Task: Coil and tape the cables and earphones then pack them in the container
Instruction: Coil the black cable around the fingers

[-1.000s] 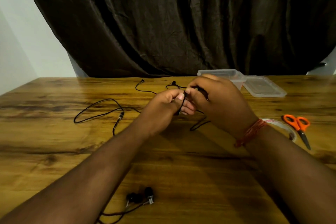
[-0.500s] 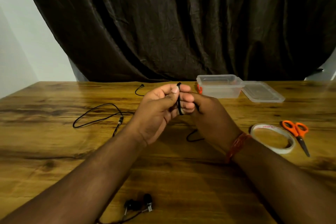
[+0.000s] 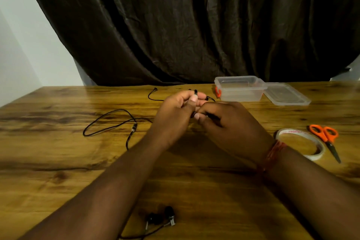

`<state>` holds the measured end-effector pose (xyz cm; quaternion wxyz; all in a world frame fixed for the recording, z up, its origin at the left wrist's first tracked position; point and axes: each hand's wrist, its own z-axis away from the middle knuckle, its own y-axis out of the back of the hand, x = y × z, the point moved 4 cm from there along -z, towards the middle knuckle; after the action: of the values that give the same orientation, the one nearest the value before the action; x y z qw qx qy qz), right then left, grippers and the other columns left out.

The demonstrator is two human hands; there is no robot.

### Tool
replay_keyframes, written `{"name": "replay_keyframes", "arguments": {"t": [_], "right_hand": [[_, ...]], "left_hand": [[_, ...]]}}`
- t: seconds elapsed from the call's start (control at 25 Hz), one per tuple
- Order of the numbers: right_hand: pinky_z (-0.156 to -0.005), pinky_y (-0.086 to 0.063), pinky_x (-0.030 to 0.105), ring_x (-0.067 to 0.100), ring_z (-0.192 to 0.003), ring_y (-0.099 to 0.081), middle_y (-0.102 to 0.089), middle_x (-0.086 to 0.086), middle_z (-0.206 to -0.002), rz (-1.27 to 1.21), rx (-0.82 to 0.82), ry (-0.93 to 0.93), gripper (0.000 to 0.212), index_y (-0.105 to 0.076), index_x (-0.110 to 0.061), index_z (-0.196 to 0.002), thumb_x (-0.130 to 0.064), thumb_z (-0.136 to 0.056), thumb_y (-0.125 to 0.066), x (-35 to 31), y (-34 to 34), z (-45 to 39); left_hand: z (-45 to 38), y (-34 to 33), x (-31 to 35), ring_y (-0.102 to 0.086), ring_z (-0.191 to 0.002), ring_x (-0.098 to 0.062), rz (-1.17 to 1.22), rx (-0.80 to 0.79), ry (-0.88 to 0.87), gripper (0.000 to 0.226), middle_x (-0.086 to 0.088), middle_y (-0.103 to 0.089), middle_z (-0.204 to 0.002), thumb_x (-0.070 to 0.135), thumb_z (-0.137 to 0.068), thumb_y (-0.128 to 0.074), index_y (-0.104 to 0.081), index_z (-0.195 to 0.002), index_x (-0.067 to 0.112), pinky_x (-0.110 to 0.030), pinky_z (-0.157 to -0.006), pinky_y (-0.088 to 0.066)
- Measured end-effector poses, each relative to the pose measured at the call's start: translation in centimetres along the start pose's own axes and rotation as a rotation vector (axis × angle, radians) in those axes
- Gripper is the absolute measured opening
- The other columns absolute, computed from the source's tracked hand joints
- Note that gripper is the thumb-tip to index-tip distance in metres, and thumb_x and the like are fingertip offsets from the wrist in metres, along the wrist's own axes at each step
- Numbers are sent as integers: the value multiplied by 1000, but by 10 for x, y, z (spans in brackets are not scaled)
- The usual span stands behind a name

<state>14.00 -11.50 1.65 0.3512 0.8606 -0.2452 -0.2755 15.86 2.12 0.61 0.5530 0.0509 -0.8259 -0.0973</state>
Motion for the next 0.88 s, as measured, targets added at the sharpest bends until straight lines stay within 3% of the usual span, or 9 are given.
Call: {"name": "replay_keyframes", "arguments": {"t": [0.08,0.2,0.4,0.6,0.88], "right_hand": [[-61,-48,32,5,-72,-59,-65,-10,-77,-91,82,-26,20,-66,-24,-90,-35,-95,-51,7,9,-2],[-61,-47,33,9,-73,-58,-63,-8,-76,-133,175,-70,15,-65,-22,-88,-31,-95,-54,19,15,-3],[-63,-47,39,13,-74,-57,-62,-7,-81,-77,232,-81,13,-64,-20,-91,-29,-96,-56,23,10,-2],[-66,-48,40,13,-78,-57,-64,-6,-84,10,263,-84,17,-63,-21,-93,-33,-96,-52,20,6,-2],[-68,-49,39,11,-79,-58,-63,-11,-83,-87,307,-172,16,-65,-22,-88,-35,-93,-57,33,10,-9]], "left_hand": [[4,-7,-3,-70,-92,-10,-96,-87,30,24,4,-75,-94,22,-103,-44,-68,-103,22,-31,-83,-54],[7,-13,0,-68,-78,-13,-46,-195,27,28,5,-72,-80,19,-105,-39,-65,-94,17,-36,-85,-52],[8,-14,0,-60,-70,-7,0,-214,35,30,9,-65,-73,18,-106,-37,-61,-86,18,-28,-77,-47],[6,-14,-7,-58,-71,-9,-6,-210,45,33,4,-63,-75,21,-106,-37,-61,-83,15,-32,-76,-45],[10,-17,-7,-58,-69,-9,106,-263,68,30,4,-63,-72,13,-105,-35,-63,-96,10,-26,-70,-48]]}}
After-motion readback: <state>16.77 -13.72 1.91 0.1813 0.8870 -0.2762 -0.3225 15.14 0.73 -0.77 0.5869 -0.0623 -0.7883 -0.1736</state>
